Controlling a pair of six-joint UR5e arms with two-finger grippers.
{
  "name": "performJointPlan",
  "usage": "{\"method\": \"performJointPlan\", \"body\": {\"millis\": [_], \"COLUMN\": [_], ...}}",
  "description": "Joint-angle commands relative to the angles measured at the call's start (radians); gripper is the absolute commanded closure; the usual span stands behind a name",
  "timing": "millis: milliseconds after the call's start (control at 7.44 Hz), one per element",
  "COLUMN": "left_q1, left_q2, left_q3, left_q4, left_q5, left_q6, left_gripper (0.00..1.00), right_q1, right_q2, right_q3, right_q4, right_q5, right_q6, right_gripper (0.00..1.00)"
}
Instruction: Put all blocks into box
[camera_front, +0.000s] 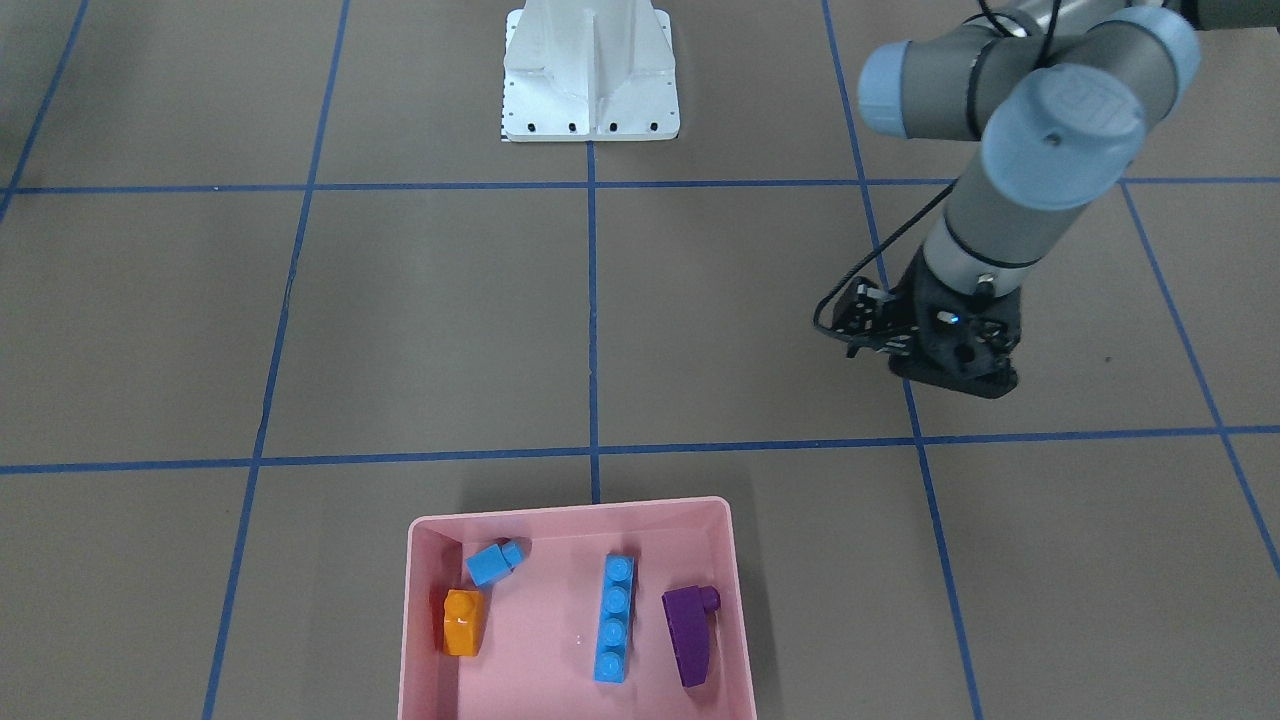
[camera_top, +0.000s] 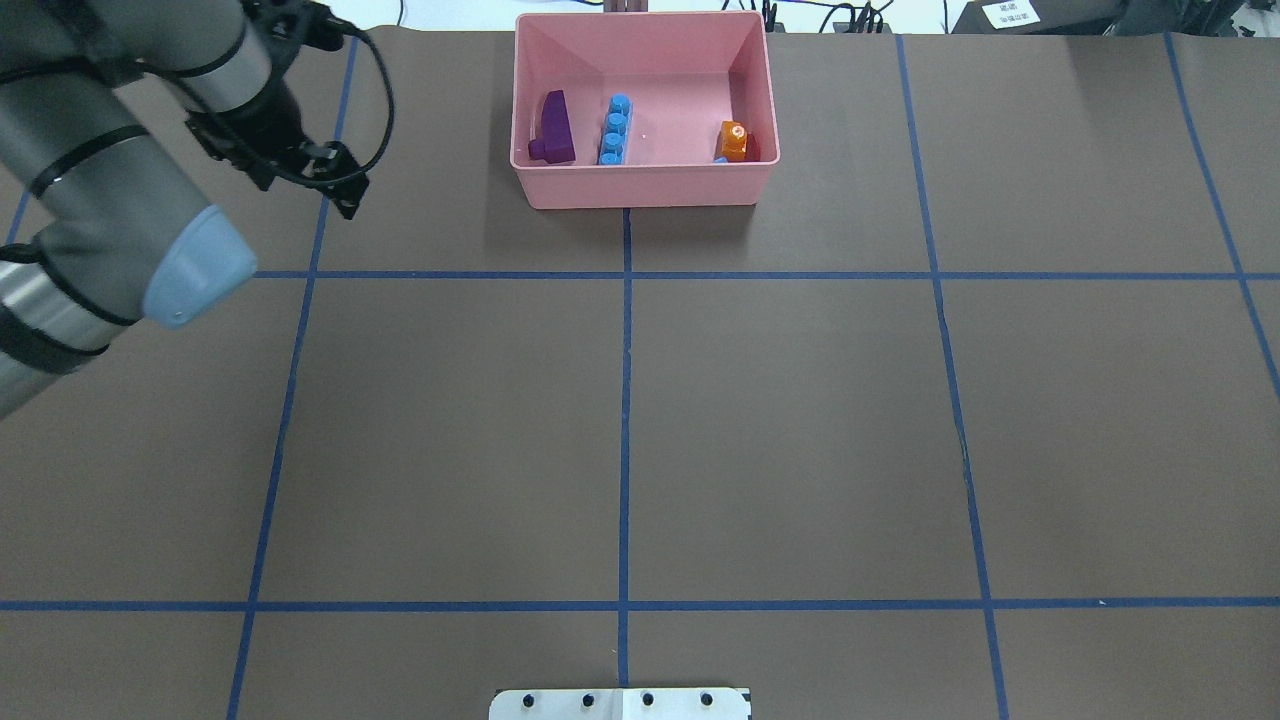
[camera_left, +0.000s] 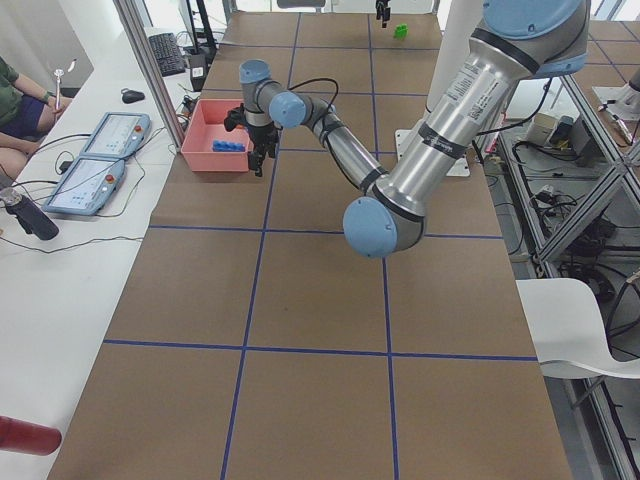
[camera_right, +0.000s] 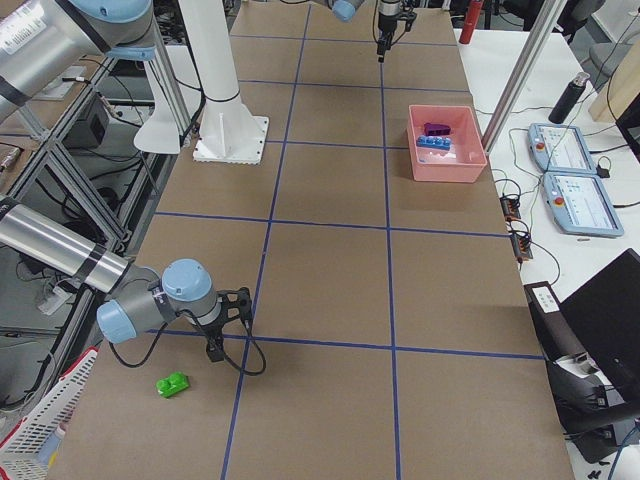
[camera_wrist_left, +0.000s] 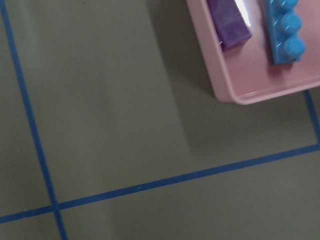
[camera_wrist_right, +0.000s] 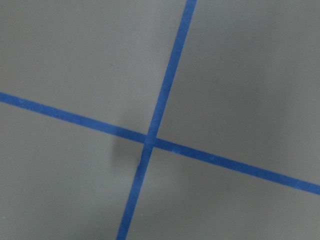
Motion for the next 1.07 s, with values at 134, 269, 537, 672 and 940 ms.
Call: {"method": "performJointPlan", "body": {"millis": [134,269,537,672,940], "left_q1": [-0.133,-0.165,-0.171,-0.171,-0.171], "left_q2": [0.204,0.256,0.264,0.265,0.265], "left_q3": [-0.068,-0.068,-0.073,-0.074,-0.074], "left_q4": [-0.006,-0.008,-0.012,-0.012,-0.012], "left_q5": [-0.005,-0.005,-0.005,-0.005,-0.005], "left_q6": [0.356,0.425,0.435,0.435,0.435], "left_gripper": [0.0,0.0,0.0,0.0,0.0], "right_q1": [-0.062,-0.063,-0.066,-0.069,-0.07], "right_q2": [-0.006,-0.01,-0.01,-0.01,-0.004], "right_q3": [-0.118,-0.155,-0.219,-0.232,-0.25], "right_q4": [0.0,0.0,0.005,0.003,0.003], "right_q5": [-0.008,-0.008,-0.002,0.012,0.043], "right_q6": [-0.16,-0.196,-0.245,-0.256,-0.25], "right_gripper": [0.0,0.0,0.0,0.0,0.0]}}
